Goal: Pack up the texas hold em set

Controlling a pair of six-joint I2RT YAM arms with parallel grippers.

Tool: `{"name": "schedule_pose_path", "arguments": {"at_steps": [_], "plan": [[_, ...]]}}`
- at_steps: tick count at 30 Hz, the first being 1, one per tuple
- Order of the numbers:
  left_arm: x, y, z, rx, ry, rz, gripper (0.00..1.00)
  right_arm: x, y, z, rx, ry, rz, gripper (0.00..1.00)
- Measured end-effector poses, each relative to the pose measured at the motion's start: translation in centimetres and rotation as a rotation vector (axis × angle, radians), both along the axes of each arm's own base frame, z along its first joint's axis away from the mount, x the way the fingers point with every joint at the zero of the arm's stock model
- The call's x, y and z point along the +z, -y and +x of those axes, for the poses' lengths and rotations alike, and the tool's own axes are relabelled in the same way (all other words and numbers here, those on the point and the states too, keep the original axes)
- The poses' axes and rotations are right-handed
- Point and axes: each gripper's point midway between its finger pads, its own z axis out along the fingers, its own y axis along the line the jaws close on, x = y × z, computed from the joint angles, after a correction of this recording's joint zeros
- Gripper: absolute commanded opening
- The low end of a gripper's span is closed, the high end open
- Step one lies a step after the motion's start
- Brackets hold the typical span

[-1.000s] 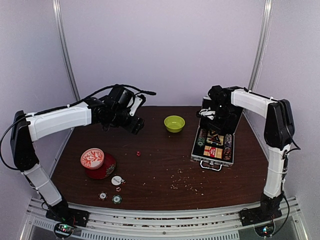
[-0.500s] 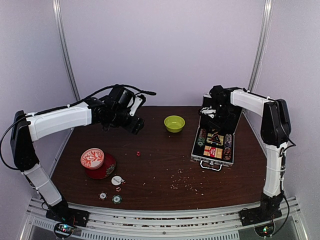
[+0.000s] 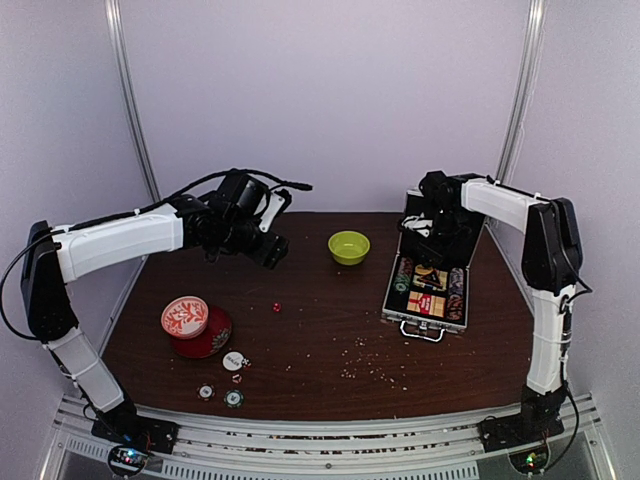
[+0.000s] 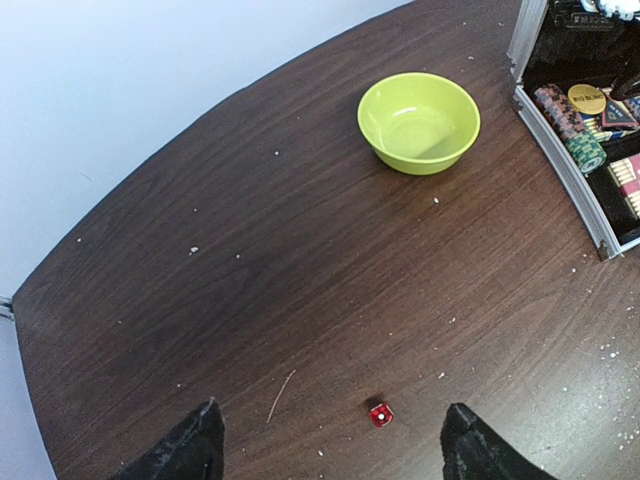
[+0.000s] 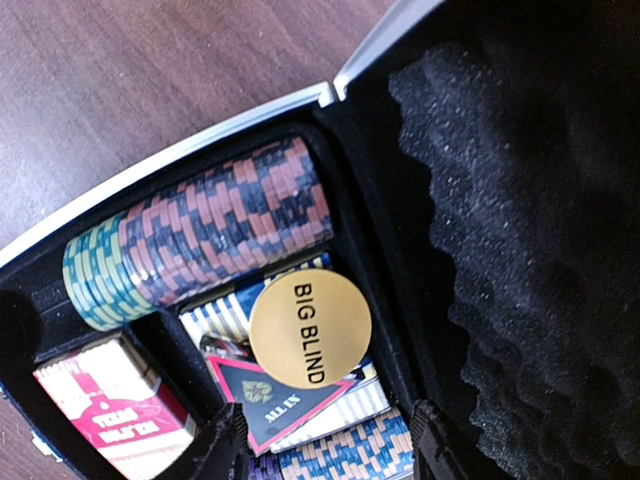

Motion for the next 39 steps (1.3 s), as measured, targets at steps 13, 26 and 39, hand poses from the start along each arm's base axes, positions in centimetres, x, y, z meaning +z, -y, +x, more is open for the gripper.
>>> {"name": "schedule_pose_path", "arguments": {"at_steps": [13,26,39], "plan": [[0.0,0.0,0.0,0.0,0.0,0.0,0.76,0.4,-0.2,-1.5,0.015,-0.037,-0.005,0.58],[0.0,-0.1,0.0,0.001,0.002,0.005,0.76,5.1,-7.7,-7.6,0.184,-0.021,0.121,0.61],[-4.3,-1.0,-3.7,0.027,-0.183,0.049,0.62,-3.5,-11.0,-19.1,0.368,-0.283,0.315,0.6]]}}
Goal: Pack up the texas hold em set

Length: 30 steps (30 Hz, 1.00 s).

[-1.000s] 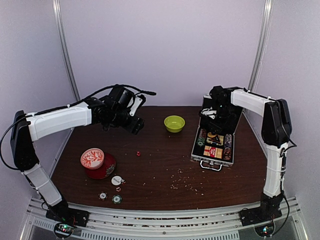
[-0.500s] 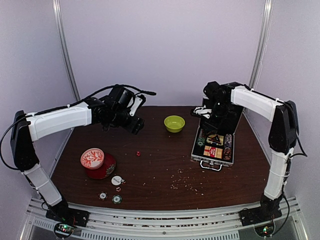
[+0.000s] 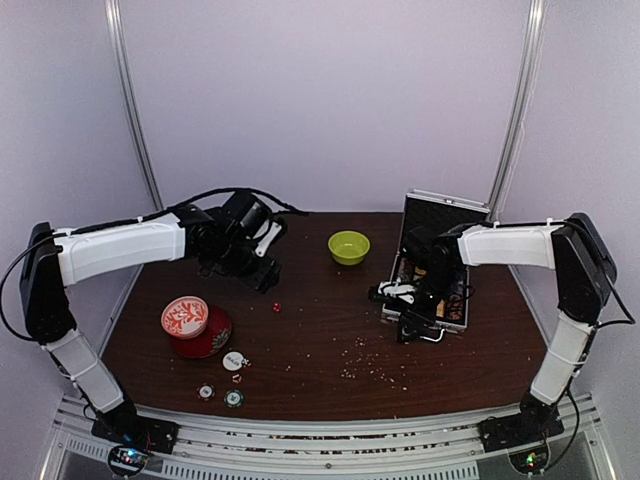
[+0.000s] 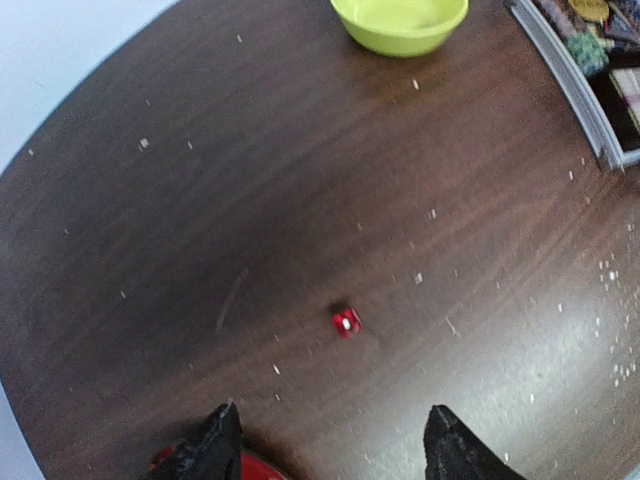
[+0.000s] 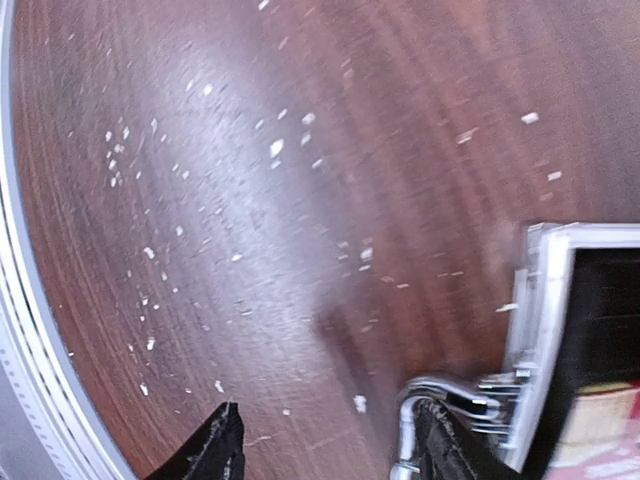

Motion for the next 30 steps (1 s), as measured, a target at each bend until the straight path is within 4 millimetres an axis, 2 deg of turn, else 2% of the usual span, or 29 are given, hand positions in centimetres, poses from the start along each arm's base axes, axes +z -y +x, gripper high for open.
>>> {"name": "schedule_pose_path", "arguments": {"at_steps": [3,7,9,11,16,24,30], "plan": [[-1.7,-0.9,-2.9,-0.007,-0.092,0.042,0.59,-1.1,0.0,-1.3,0.016,-0.028,0.034,0.59],[-4.2,-2.7,-6.5,0.024,-0.205,0.104,0.56,-1.0,-0.9,-1.0,0.037,-0.009,0.089,0.59],[-5.5,-3.9,-8.2,0.054,-0.26,0.128,0.57,-0.7,-1.4,-0.9,0.046,0.0,0.117,0.59],[-6.8,-5.6,-10.1,0.107,-0.325,0.151,0.63,-0.5,-1.7,-0.8,0.053,0.003,0.137,0.59],[-7.7,-7.6,-12.3,0.194,-0.391,0.156,0.66,-0.3,-2.0,-0.9,0.068,0.003,0.158,0.59],[-10.0,-9.1,-14.4,0.261,-0.478,0.171,0.44,-0.3,-2.1,-1.0,0.079,0.001,0.167,0.59],[-11.1,-9.0,-14.9,0.265,-0.505,0.164,0.42,-0.3,-2.1,-1.1,0.079,-0.002,0.165,0.59]]}}
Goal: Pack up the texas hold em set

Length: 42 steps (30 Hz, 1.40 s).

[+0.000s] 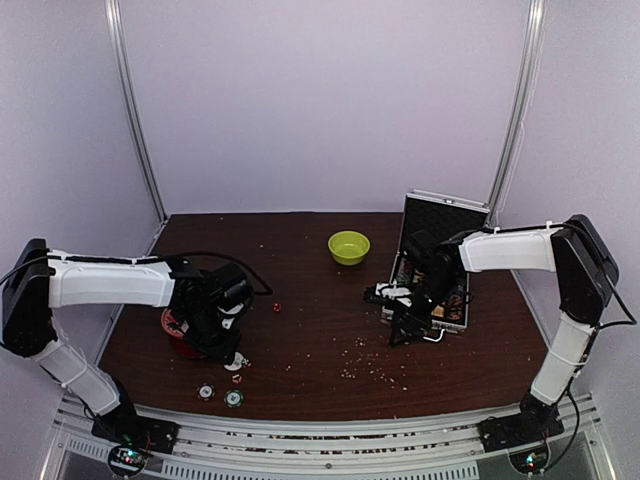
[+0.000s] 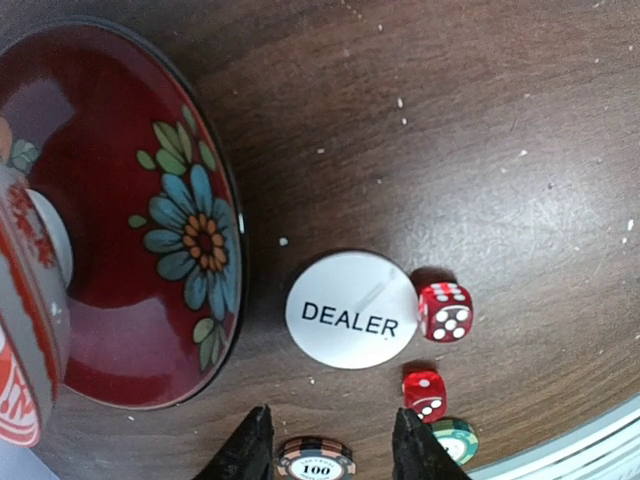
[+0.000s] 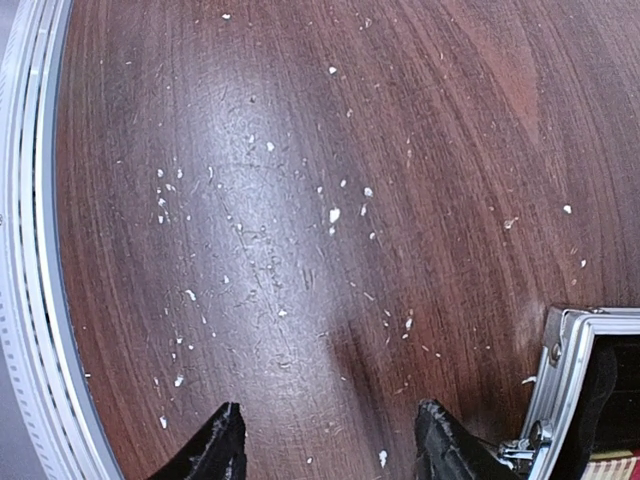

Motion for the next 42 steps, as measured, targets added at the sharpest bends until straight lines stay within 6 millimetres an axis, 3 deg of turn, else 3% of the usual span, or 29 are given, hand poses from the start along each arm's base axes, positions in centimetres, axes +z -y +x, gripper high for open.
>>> {"name": "schedule_pose_path", "arguments": {"at_steps": [5,16,24,42], "plan": [[-1.3,-0.1,-0.2,-0.003,-0.021,0.02,0.58,0.0,0.0,-0.1,0.002,-0.002,-0.002,0.59],[-3.2,0.6,0.3,-0.027,-0.037,0.03,0.66,0.0,0.1,-0.1,0.007,-0.002,-0.002,0.59],[-3.7,1.4,0.7,-0.061,-0.038,0.014,0.63,-0.1,0.1,-0.2,0.007,-0.006,-0.005,0.59],[-3.7,2.3,1.4,-0.106,-0.024,-0.005,0.42,-1.2,0.0,-1.1,0.025,-0.042,-0.03,0.58]]}}
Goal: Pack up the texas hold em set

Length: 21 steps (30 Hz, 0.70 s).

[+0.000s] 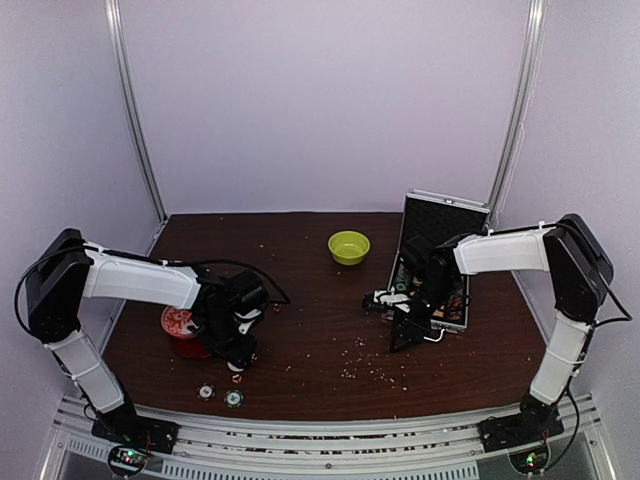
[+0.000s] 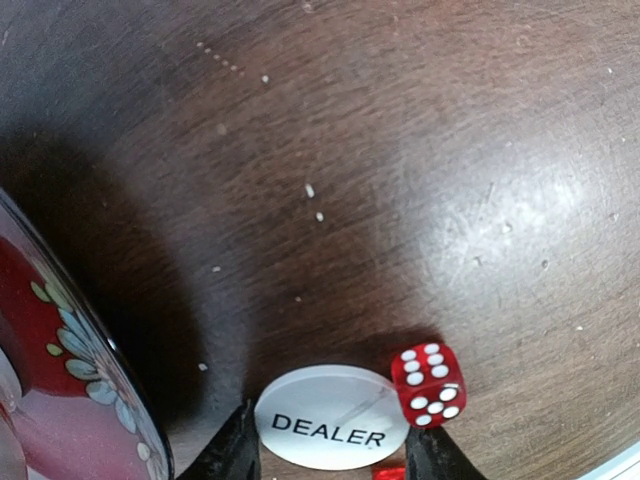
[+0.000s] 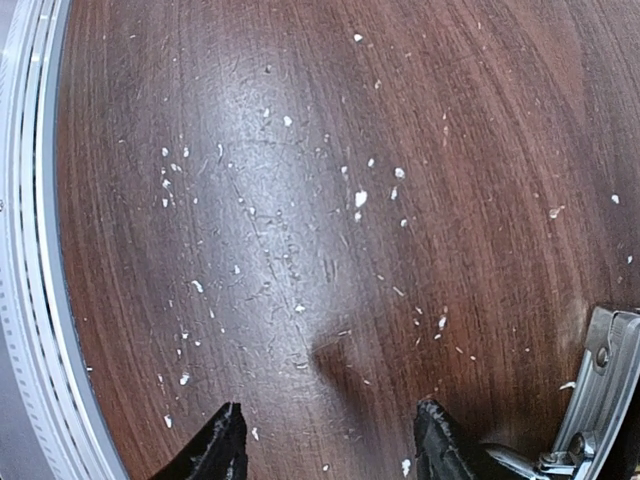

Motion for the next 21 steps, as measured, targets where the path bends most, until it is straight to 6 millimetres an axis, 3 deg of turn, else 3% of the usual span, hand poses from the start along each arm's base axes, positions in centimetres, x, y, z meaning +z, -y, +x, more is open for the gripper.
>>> {"name": "schedule_pose_path", "arguments": {"at_steps": [4,12,16,19,21], "plan": [[0.1,0.0,0.0,-0.003,0.002,0.002,0.38,0.0,0.0,-0.1,0.001,-0.003,-0.002,0.58],[1.1,0.5,-0.9,-0.052,-0.006,-0.005,0.38,0.0,0.1,-0.4,0.006,-0.014,0.0,0.58],[2.3,3.0,-2.9,-0.152,-0.017,-0.03,0.38,0.1,0.0,-0.5,0.007,-0.02,0.004,0.58],[3.6,6.5,-4.6,-0.268,-0.022,-0.07,0.38,0.1,0.0,-0.5,0.008,-0.022,0.003,0.57],[3.9,7.8,-4.9,-0.307,-0.02,-0.077,0.38,0.1,0.1,-0.5,0.008,-0.024,0.002,0.57]]}}
